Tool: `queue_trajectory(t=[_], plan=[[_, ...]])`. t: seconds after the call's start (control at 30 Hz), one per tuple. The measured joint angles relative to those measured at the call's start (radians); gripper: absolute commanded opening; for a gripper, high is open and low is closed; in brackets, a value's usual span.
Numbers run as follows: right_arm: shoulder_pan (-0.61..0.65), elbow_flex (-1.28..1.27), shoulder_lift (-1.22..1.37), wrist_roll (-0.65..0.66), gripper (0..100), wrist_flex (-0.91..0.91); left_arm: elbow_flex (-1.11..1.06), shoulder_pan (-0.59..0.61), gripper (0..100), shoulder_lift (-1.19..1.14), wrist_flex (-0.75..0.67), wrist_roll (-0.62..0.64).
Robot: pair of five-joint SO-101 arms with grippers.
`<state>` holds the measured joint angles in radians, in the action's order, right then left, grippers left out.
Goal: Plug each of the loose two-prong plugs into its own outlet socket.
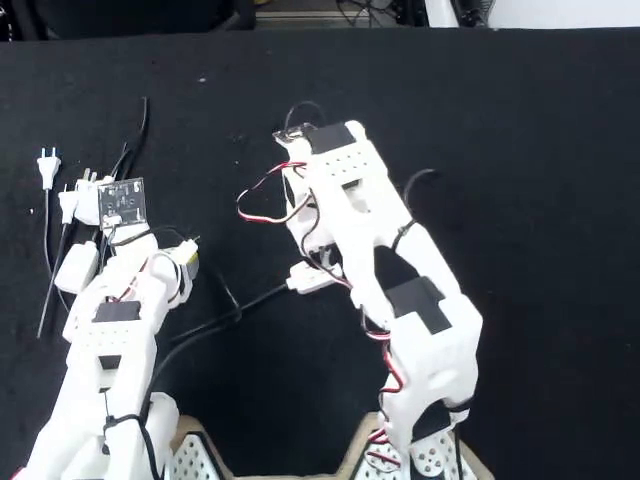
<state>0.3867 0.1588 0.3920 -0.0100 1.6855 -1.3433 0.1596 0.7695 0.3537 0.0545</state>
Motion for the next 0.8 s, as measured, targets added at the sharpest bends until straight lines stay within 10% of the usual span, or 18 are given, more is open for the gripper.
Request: queue_trajectory(t=[0.8], plan=[[0.000,0.052,0.002,0.000,1.1,0.040,0.000,0.000,22,0.000,0.000,0.000]])
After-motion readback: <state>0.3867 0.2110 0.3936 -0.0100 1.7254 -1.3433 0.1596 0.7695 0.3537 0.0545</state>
